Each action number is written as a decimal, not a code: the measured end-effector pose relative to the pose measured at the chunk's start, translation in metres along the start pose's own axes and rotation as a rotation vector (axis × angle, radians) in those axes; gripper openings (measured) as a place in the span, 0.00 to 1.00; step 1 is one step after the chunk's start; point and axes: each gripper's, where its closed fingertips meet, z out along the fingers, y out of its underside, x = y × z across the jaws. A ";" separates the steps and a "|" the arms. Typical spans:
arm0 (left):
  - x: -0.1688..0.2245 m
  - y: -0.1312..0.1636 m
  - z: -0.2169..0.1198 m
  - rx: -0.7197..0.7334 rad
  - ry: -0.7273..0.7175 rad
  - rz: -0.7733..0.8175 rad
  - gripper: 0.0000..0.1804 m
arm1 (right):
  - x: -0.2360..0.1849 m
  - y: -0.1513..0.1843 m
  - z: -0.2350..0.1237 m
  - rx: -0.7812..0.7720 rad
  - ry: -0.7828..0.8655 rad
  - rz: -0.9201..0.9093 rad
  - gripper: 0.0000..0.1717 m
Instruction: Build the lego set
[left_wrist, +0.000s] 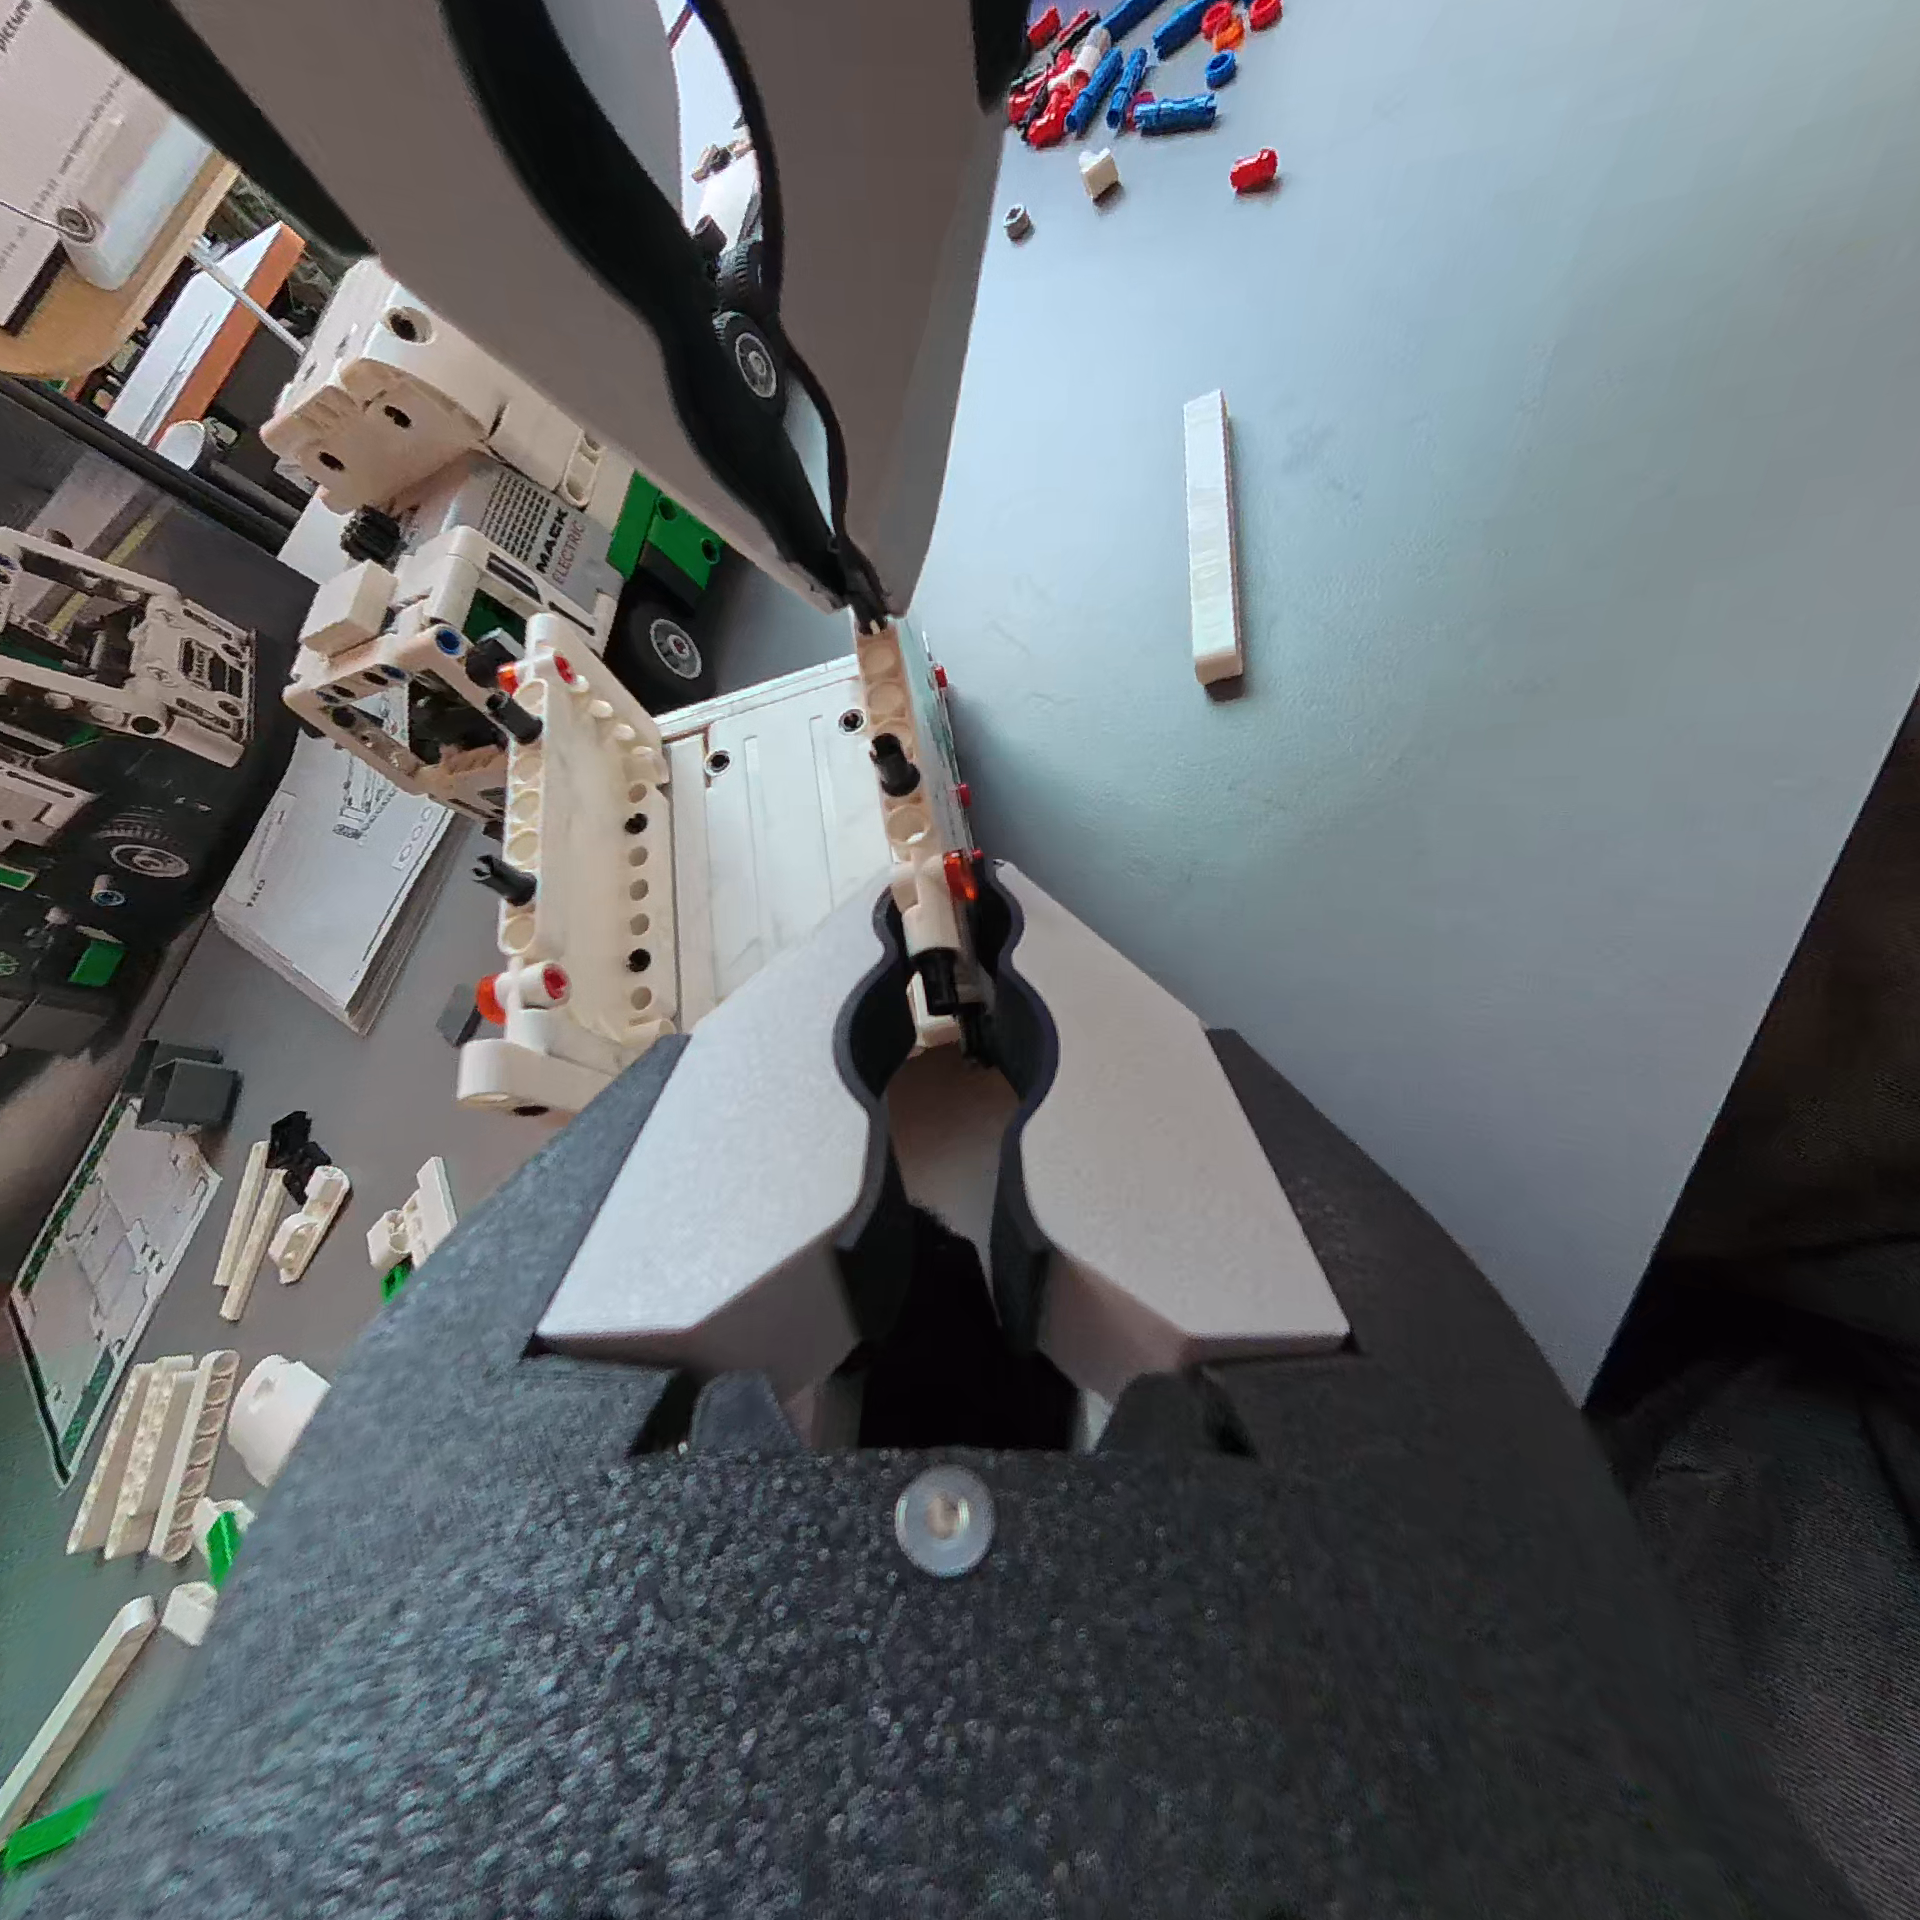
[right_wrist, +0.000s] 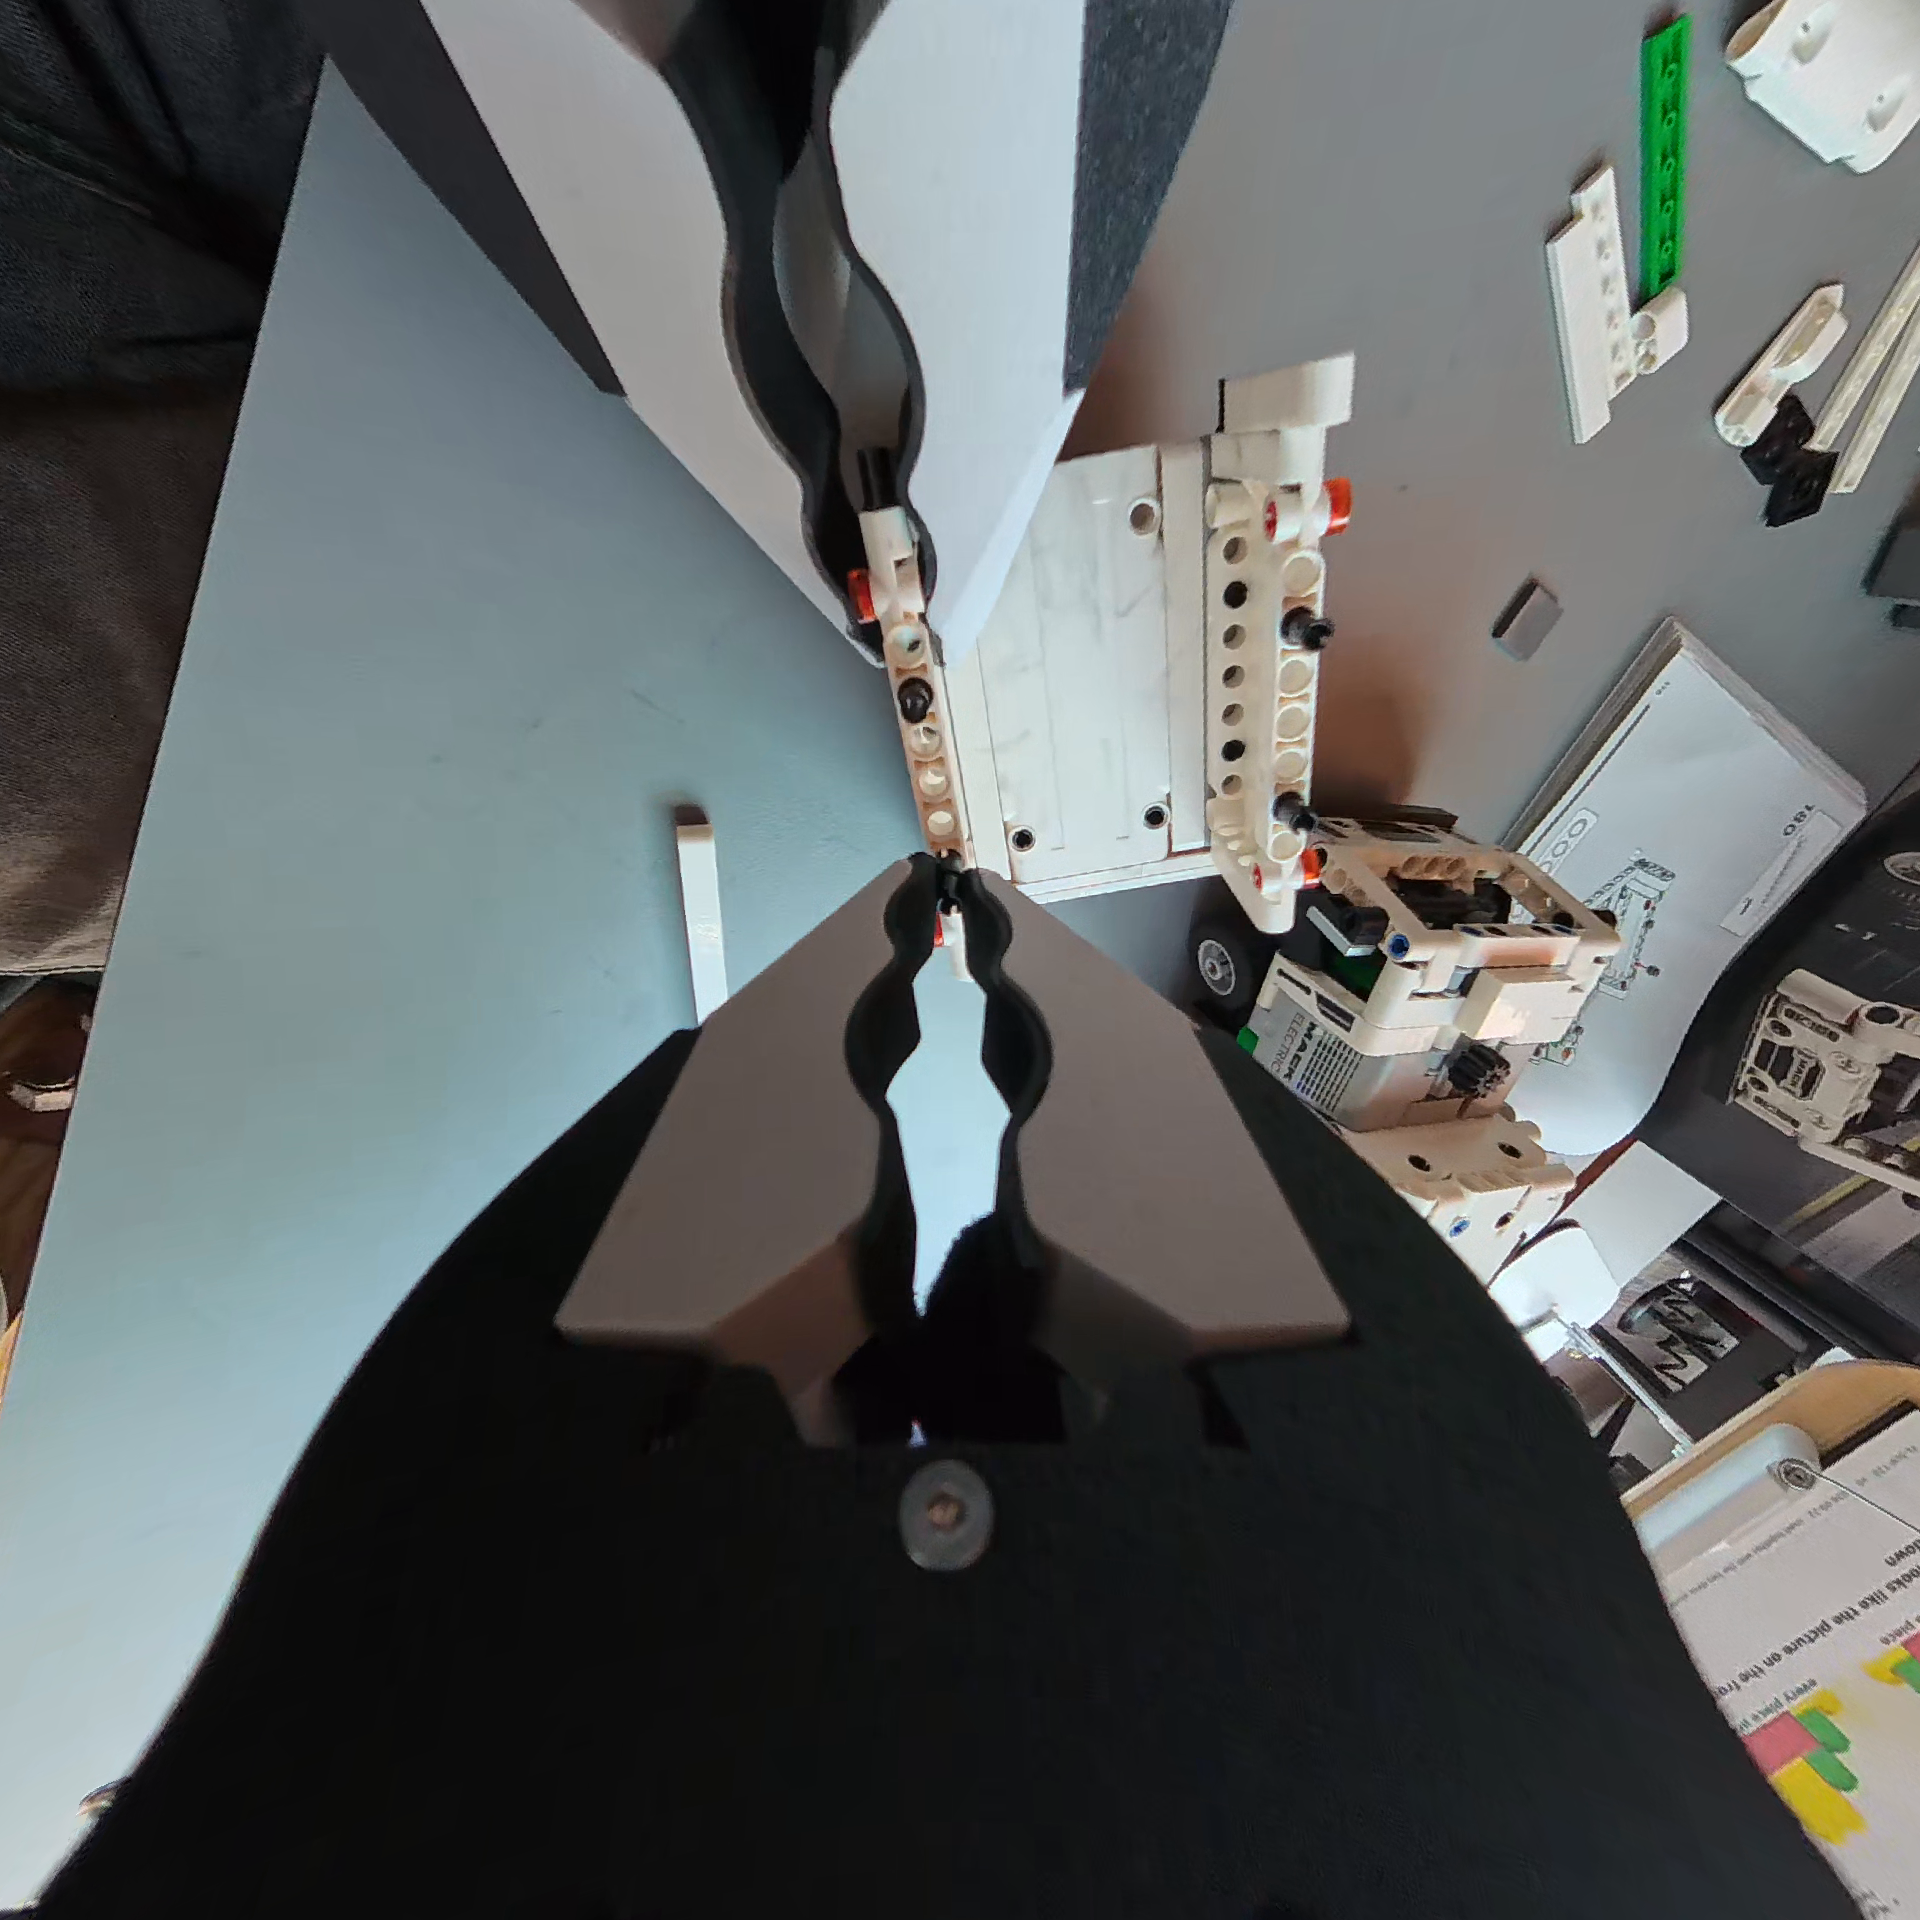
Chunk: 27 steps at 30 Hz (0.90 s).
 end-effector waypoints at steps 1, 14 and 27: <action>0.000 0.000 0.000 0.001 0.001 0.000 0.04 | 0.000 0.000 0.000 -0.006 -0.001 -0.002 0.02; 0.001 0.001 0.001 -0.008 0.015 -0.008 0.04 | 0.001 -0.002 0.002 0.032 0.010 -0.101 0.02; 0.001 0.001 0.003 -0.012 0.010 0.007 0.04 | 0.001 -0.003 0.003 -0.016 -0.026 -0.234 0.02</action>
